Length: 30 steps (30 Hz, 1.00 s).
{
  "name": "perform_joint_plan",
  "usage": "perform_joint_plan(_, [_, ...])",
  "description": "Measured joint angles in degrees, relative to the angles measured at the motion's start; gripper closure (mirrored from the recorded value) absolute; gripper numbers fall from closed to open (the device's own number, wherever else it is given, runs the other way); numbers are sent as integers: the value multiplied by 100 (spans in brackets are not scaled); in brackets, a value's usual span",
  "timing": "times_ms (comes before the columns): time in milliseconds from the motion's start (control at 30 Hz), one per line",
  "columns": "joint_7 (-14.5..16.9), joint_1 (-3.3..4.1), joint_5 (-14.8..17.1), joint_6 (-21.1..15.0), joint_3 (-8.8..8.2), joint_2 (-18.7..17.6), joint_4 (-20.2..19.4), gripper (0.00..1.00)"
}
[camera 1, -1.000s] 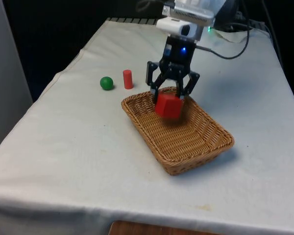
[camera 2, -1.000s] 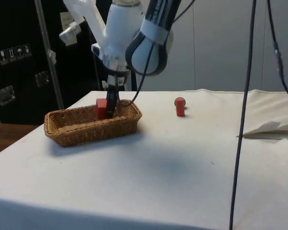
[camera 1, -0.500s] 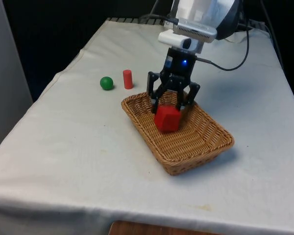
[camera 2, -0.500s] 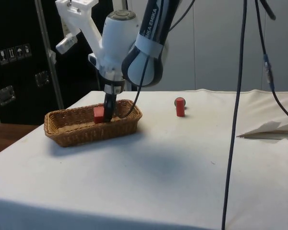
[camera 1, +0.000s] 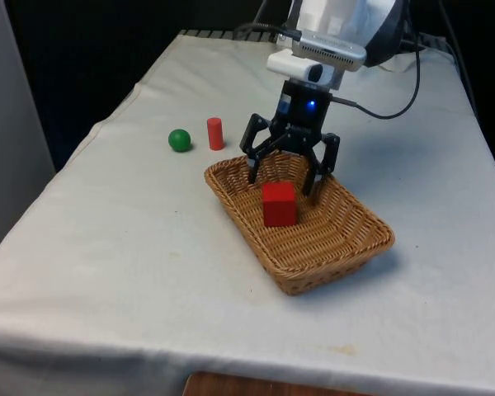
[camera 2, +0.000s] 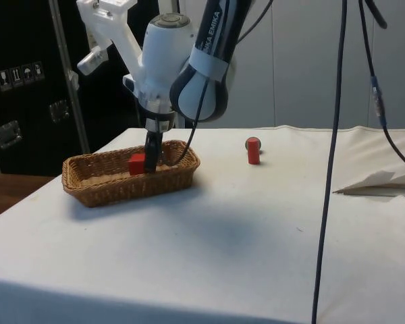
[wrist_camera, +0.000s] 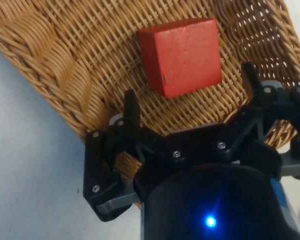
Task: Pick up the object to the left of the cylinder and place it into the basket.
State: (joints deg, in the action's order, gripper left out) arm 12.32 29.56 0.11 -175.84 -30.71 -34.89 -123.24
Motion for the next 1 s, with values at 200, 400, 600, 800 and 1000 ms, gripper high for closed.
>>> perform_joint_plan(200, [11, 0, 0, 6, -23, 69, 17, 0])
perform_joint_plan(400, [69, 0, -6, 149, -40, 275, 11, 0])
perform_joint_plan(600, [120, 0, -6, 229, -57, 435, 11, 0])
perform_joint_plan(800, [178, 6, -11, 378, -74, 653, 11, 0])
perform_joint_plan(1000, [241, 6, -11, 504, -86, 882, 11, 0])
